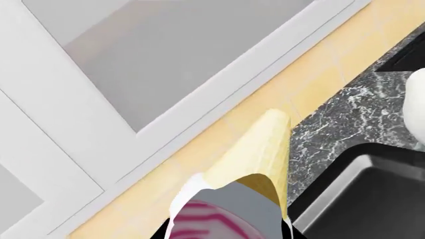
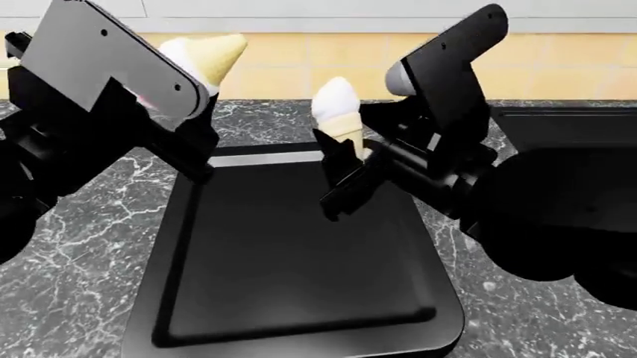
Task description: Move the dessert items from the plate to the tray.
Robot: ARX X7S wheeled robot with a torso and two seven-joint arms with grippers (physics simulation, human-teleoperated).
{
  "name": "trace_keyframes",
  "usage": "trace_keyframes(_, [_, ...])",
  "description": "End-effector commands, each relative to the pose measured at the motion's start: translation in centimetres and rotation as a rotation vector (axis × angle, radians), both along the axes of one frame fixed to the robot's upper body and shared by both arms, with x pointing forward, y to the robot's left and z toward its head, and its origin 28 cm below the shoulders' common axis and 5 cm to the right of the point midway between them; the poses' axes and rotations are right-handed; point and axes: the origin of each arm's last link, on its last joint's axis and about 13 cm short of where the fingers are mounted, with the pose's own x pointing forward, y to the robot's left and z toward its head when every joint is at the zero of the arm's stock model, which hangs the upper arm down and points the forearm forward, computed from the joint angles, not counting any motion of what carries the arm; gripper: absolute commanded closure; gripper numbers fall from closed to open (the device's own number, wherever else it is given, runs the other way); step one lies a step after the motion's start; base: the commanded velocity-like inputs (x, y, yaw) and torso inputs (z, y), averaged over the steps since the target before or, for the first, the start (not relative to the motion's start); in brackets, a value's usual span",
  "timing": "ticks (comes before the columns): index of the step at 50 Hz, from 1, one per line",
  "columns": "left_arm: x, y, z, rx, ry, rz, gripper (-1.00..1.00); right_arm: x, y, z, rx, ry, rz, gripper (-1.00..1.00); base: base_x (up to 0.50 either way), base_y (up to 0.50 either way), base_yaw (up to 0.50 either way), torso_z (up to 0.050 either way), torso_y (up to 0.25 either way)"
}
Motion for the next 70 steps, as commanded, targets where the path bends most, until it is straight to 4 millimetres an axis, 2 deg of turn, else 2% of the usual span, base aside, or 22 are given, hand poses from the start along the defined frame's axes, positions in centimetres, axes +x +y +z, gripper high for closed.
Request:
trace_keyframes(1, [1.7,-0.6,0.8,-0.109,0.224,-0.102,1.00,1.8,-0.2,2.0,-0.140,0.241,-0.021,1.00,0.00,0.00,0.00,0.000,0.000])
trace_keyframes(6, [2.5,-1.5,1.4,-0.065,0.285,-0.129,1.00,2.3,0.0,3.1,-0.179,0.251,-0.024,1.00,0.00,0.00,0.00,0.000,0.000])
trace_keyframes(13, [1.9,-1.5,2.0,-0.023,0.295,-0.119,1.00,1.9,-0.1,3.4,-0.190,0.240,-0.016,1.00,0.00,0.00,0.00,0.000,0.001])
trace_keyframes(24, [1.2,-1.6,2.3,0.004,0.301,-0.134,1.00,0.4,0.5,2.0,-0.283,0.265,0.074,1.00,0.00,0.00,0.00,0.000,0.000])
trace_keyframes(28, [1.1,-1.5,2.2,0.027,0.340,-0.123,1.00,-0.3,0.5,1.5,-0.330,0.281,0.113,1.00,0.00,0.00,0.00,0.050,0.000])
trace_keyframes(43, [0.8,-1.3,3.1,0.029,0.331,-0.104,1.00,0.1,0.8,-0.3,-0.385,0.314,0.111,1.00,0.00,0.00,0.00,0.050,0.000])
trace_keyframes(44, [0.8,-1.3,3.1,0.025,0.329,-0.103,1.00,0.1,0.8,-0.4,-0.386,0.318,0.106,-1.00,0.00,0.00,0.00,0.050,0.000])
trace_keyframes(58, [0.6,-1.3,3.2,0.025,0.316,-0.101,1.00,0.3,0.7,0.2,-0.364,0.274,0.087,-1.00,0.00,0.00,0.00,0.050,0.000])
trace_keyframes(62, [0.5,-1.2,3.3,0.022,0.311,-0.097,1.00,1.0,0.4,2.4,-0.246,0.177,0.033,-1.00,0.00,0.00,0.00,0.050,0.000])
trace_keyframes(66, [0.4,-1.1,3.1,0.013,0.315,-0.096,1.00,2.0,-0.1,5.2,-0.118,0.000,-0.050,-1.00,0.00,0.00,0.00,0.050,0.000])
trace_keyframes(70, [0.6,-1.1,2.0,-0.016,0.351,-0.102,1.00,3.0,-1.1,7.5,0.067,-0.089,-0.131,-1.00,0.00,0.00,0.00,0.050,0.000])
